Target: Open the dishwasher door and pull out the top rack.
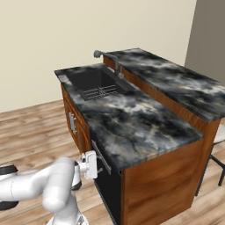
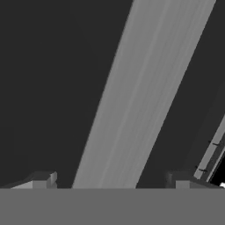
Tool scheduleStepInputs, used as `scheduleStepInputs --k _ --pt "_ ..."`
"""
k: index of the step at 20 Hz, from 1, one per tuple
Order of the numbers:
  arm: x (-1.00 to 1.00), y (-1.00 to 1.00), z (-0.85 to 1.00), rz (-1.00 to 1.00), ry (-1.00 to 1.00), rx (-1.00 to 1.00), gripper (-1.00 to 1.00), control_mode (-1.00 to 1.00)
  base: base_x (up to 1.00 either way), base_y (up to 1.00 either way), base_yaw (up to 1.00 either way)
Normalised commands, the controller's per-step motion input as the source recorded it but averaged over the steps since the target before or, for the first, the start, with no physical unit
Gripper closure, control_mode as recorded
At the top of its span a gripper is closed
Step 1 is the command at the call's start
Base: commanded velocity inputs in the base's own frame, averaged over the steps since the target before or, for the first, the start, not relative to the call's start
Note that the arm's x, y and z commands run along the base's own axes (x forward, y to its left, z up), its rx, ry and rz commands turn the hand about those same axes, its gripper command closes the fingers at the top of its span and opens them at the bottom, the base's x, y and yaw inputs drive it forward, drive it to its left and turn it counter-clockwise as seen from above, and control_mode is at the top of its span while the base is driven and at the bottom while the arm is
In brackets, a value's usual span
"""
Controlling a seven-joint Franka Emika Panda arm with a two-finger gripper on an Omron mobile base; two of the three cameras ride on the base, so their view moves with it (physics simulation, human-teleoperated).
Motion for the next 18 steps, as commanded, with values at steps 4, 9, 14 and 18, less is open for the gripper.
scheduleStepInputs --k 4,9,14,18 --pt "0.33 0.00 -0.39 0.00 0.00 -0.05 -1.00 -1.00 0.00 0.00 0.00" --pt "0.33 0.00 -0.36 0.00 -0.04 -0.07 -1.00 -1.00 0.00 0.00 0.00" --pt "0.10 0.00 -0.35 0.00 -0.09 -0.12 -1.00 -1.00 0.00 0.00 0.00" --pt "0.01 0.00 -0.44 0.00 -0.09 -0.14 -1.00 -1.00 0.00 0.00 0.00"
